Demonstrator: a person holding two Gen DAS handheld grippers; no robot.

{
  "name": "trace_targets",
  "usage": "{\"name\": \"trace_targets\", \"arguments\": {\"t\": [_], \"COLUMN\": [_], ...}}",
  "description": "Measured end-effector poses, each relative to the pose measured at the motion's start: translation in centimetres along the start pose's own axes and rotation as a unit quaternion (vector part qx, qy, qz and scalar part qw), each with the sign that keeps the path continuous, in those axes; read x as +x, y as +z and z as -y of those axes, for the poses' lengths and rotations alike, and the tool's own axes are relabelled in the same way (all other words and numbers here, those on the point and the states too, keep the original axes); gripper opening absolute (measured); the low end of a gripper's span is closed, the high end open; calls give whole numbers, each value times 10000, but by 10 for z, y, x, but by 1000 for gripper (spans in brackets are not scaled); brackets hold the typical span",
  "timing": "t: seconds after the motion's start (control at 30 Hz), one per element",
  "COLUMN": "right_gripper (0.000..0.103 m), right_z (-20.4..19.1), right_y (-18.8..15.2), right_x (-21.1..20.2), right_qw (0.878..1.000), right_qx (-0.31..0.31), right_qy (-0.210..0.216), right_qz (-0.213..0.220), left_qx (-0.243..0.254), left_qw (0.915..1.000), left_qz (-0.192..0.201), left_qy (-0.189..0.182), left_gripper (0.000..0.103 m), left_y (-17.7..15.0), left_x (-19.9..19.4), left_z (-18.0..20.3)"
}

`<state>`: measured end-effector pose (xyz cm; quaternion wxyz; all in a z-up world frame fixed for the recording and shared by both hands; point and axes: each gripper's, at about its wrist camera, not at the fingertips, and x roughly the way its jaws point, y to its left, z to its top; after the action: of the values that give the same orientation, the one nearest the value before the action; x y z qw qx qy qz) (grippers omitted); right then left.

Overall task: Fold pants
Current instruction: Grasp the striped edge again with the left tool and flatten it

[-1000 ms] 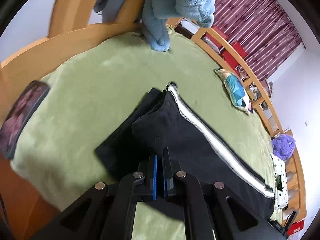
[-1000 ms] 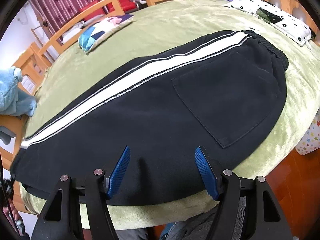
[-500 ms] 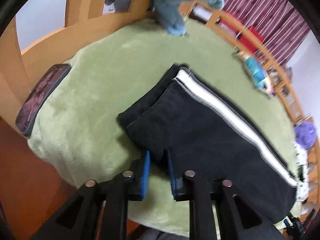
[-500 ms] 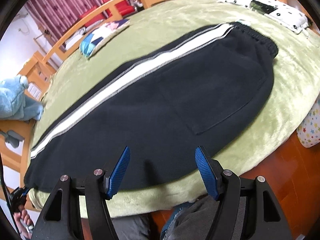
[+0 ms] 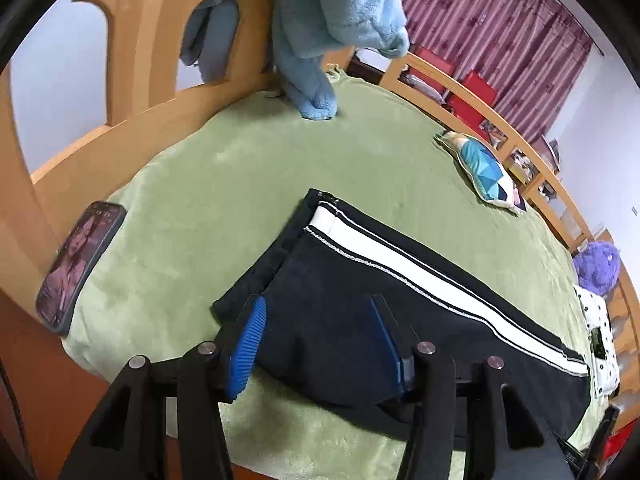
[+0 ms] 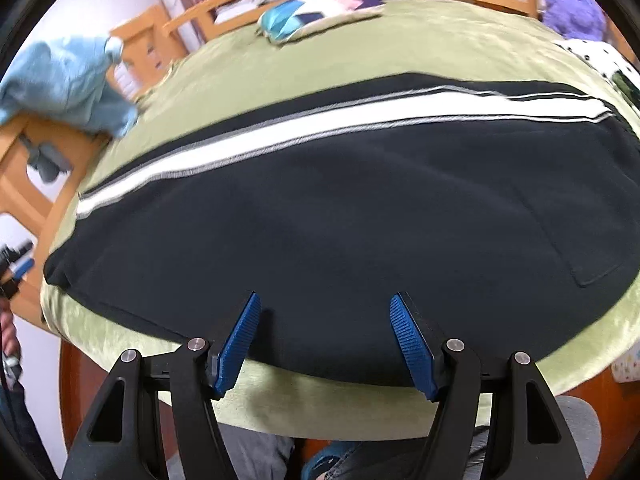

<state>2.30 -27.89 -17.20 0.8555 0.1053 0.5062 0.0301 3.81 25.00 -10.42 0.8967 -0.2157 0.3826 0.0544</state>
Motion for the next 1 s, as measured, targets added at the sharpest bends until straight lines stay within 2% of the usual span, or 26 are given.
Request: {"name": "trace_targets", "arguments": {"t": [0.17, 0.27, 0.33, 0.5, 0.6, 0.63, 0.67, 0.7, 0.73, 0.8, 0.87, 0.9, 0.93, 0.97, 1.0], "right_gripper": [68, 68, 68, 68, 68, 68, 68, 68, 68, 68, 68, 68, 68, 68, 68], "right_z": [-8, -7, -4, 7, 15, 18, 20, 21, 21, 22, 24, 22, 19, 15, 12], "right_y": [-9, -7, -3, 8, 16, 18, 20, 22, 24, 25, 24, 24, 24, 24, 23], "right_x": [9, 5, 1, -19, -25, -25, -25, -23, -22, -18, -15, -13, -10, -6, -4], "right_qw": [9998, 9998, 9996, 9989, 9977, 9973, 9969, 9966, 9964, 9960, 9960, 9963, 9967, 9972, 9974], "right_qx": [-89, -50, -36, 225, 391, 428, 443, 454, 459, 497, 578, 598, 585, 525, 478], "right_qy": [-169, -155, -237, -403, -504, -552, -600, -649, -678, -713, -657, -600, -549, -526, -530], "right_qz": [-93, -139, -117, 112, 224, 240, 236, 228, 219, 204, 180, 161, 135, 111, 107], "left_qx": [257, 206, 177, 720, 652, 643, 691, 823, 916, 780, 661, 693, 879, 1007, 1229], "left_qw": [9995, 9994, 9989, 9966, 9959, 9941, 9925, 9919, 9931, 9962, 9971, 9970, 9956, 9942, 9903], "left_qz": [-79, -222, -261, -390, -562, -770, -926, -936, -722, -389, -294, -292, -320, -343, -416], "left_qy": [-142, -136, -340, 61, 294, 416, 390, 252, 154, -78, -245, -200, 9, 149, 501], "left_gripper": [51, 50, 50, 49, 49, 42, 19, 17, 16, 16, 16, 17, 19, 24, 26], "left_y": [2, 15, 30, 61, 72, 74, 74, 76, 82, 94, 104, 104, 101, 99, 93], "left_x": [17, 47, 68, 120, 147, 160, 168, 170, 165, 152, 151, 153, 157, 159, 159], "left_z": [12, 16, 19, 39, 36, 33, 32, 32, 31, 26, 26, 28, 36, 41, 47]}}
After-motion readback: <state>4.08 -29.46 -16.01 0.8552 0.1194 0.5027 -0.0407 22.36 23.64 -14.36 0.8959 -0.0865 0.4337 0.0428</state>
